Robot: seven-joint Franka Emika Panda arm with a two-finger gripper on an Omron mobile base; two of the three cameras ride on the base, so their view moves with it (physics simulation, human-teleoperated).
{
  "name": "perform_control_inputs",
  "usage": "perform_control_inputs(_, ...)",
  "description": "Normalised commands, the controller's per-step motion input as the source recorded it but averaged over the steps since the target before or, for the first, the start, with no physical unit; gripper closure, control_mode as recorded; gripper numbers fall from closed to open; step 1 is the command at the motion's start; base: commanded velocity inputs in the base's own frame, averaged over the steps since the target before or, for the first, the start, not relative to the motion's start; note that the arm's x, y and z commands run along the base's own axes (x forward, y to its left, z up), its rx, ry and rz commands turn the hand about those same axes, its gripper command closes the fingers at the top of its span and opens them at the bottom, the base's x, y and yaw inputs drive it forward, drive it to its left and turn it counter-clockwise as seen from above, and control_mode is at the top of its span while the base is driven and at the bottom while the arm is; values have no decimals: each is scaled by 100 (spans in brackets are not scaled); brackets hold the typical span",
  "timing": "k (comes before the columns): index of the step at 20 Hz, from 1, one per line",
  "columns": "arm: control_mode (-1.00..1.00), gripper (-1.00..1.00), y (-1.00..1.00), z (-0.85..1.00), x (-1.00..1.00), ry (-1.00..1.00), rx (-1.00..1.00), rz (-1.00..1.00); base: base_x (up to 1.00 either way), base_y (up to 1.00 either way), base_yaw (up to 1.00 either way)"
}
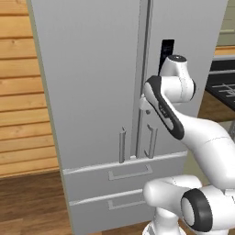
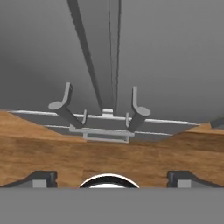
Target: Take the strawberry from the fridge and place it on top of the pancake, located on the dining counter.
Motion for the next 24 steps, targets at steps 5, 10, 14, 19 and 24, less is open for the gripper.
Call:
perform_control_inputs(5,-100,-100,-37,-47,24,0,1,0,0,0,0)
perform_control_inputs(10,-100,-100,-11,-67,17,-10,0,1,0,0,0)
perform_control_inputs(14,-100,-100,-10,-62,8,-12,0,1,0,0,0)
perform_control_inputs(19,-100,-100,-10,-24,21,-7,0,2,0,0,0)
perform_control_inputs(24,-100,-100,-1,-40,39,0,0,3,0,0,0)
